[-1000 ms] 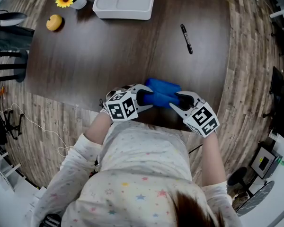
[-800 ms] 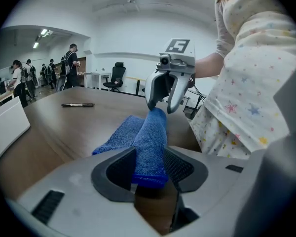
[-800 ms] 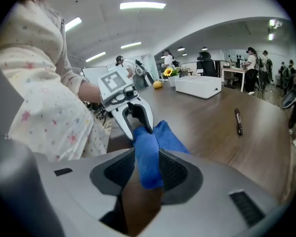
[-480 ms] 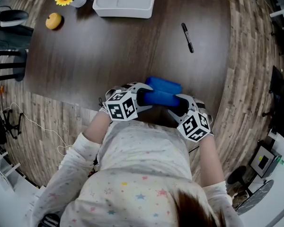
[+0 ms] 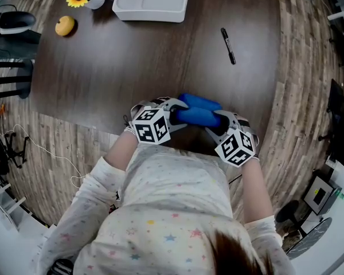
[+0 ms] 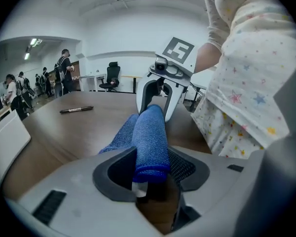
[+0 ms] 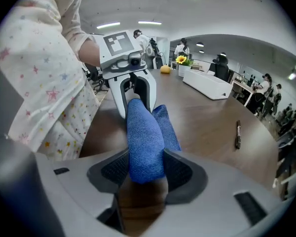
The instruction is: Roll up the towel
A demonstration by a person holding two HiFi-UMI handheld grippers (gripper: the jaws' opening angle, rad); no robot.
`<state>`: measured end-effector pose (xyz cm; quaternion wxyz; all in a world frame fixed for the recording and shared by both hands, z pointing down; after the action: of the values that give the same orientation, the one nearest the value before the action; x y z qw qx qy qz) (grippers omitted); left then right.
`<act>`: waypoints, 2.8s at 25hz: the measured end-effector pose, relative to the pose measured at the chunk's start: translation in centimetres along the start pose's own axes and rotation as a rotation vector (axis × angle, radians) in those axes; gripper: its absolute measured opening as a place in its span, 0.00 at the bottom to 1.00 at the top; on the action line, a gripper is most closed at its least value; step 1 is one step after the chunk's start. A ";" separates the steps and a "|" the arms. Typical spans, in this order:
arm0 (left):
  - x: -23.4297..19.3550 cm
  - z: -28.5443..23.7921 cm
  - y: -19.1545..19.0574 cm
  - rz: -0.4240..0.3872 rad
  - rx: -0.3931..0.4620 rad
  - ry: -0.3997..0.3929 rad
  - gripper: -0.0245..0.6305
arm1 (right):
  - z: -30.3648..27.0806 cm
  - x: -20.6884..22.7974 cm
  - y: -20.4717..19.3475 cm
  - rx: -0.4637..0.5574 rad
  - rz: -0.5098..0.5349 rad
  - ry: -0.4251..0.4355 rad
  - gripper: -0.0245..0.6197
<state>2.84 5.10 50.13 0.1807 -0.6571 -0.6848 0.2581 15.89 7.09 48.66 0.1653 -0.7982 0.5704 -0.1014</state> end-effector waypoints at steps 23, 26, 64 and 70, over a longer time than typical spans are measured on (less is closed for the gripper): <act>-2.3 2.1 0.1 0.354 0.117 -0.125 0.33 | 2.1 2.2 -0.8 0.113 -0.314 0.249 0.42; -3.3 1.7 0.0 0.405 0.128 -0.093 0.33 | 2.1 3.2 -0.9 0.139 -0.372 0.216 0.40; -3.3 -0.2 1.6 0.278 0.074 0.136 0.24 | 1.0 4.1 0.0 0.194 -0.355 -0.038 0.28; -3.2 0.7 1.7 0.276 0.119 0.128 0.25 | 1.8 4.3 0.0 0.228 -0.429 -0.006 0.29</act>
<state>4.02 1.81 48.88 0.2254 -0.7483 -0.5585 0.2782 17.89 3.31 46.87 0.2308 -0.8775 0.3721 -0.1956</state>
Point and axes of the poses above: the fingertips, and each gripper's own axes: z backward along the fingers, x to its right, y out of its top, the point moved 6 cm from there along z, backward along the fingers, and after that the axes turned 11 degrees about -x, right-handed, at the moved point
